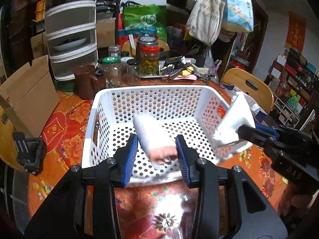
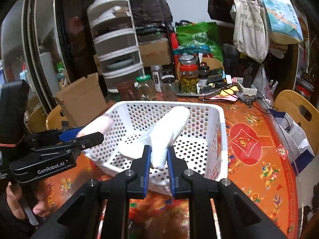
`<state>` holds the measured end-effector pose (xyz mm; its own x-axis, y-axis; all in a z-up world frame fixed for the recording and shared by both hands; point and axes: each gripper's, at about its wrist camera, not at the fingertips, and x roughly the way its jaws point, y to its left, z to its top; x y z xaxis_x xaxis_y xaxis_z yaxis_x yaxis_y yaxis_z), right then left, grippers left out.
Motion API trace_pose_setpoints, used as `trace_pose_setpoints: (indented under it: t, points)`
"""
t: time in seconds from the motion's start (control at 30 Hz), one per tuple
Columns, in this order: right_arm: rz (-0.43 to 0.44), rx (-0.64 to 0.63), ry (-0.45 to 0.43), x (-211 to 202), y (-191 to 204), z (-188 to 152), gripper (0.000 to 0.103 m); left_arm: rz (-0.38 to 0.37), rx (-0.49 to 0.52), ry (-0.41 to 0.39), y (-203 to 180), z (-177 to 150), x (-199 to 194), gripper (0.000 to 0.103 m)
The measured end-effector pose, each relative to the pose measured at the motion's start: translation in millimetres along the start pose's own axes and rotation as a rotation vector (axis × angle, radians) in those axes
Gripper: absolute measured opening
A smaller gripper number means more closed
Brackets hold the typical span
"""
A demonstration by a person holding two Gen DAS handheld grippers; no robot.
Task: Organize soft objects
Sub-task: 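Carry both items over the basket and open both tools to drop them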
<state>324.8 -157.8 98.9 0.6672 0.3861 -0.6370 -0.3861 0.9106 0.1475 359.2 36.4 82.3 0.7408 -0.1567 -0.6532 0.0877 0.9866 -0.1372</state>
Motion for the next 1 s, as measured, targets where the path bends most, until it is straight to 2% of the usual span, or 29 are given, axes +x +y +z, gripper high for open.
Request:
trace_pose_setpoints:
  t: [0.3,0.43,0.57,0.63,0.67,0.7,0.73,0.77,0.8,0.83,0.93,1.0]
  points:
    - [-0.028,0.024,0.119,62.0,-15.3,14.0,0.014,0.024,-0.029,0.110,11.6,21.5,64.5,0.030]
    - [-0.051,0.025,0.171,83.3,-20.3,16.3,0.014,0.038,-0.052,0.137,22.6,18.7,78.4,0.030]
    - [-0.052,0.018,0.217,100.4,-22.0,16.6,0.015,0.056,-0.032,0.146,22.6,15.3,86.6,0.031]
    - [-0.044,0.035,0.208,102.6,-24.0,16.4,0.021,0.056,-0.031,0.135,22.9,14.3,86.1,0.041]
    - [-0.045,0.038,0.208,103.1,-24.4,17.0,0.024,0.056,-0.033,0.120,23.5,14.2,83.7,0.057]
    - [-0.046,0.042,0.206,102.8,-24.6,17.0,0.033,0.064,-0.032,0.105,23.7,14.0,80.1,0.070]
    - [-0.047,0.042,0.200,101.1,-24.7,16.9,0.044,0.073,-0.028,0.080,22.8,13.3,73.1,0.074]
    - [-0.048,0.039,0.191,98.6,-24.1,17.2,0.050,0.074,-0.027,0.066,22.9,13.3,68.8,0.078]
    - [-0.047,0.037,0.176,93.9,-23.8,17.2,0.060,0.068,-0.027,0.052,23.1,13.6,62.8,0.080]
    - [-0.042,0.036,0.162,89.0,-23.3,18.0,0.066,0.062,-0.031,0.047,23.4,13.8,58.5,0.080]
    - [-0.033,0.027,0.120,69.1,-20.1,16.7,0.067,0.054,-0.027,0.029,23.1,10.8,40.8,0.081]
    - [-0.033,0.006,0.087,49.2,-15.5,11.6,0.067,0.051,-0.010,0.012,22.7,5.2,26.1,0.085]
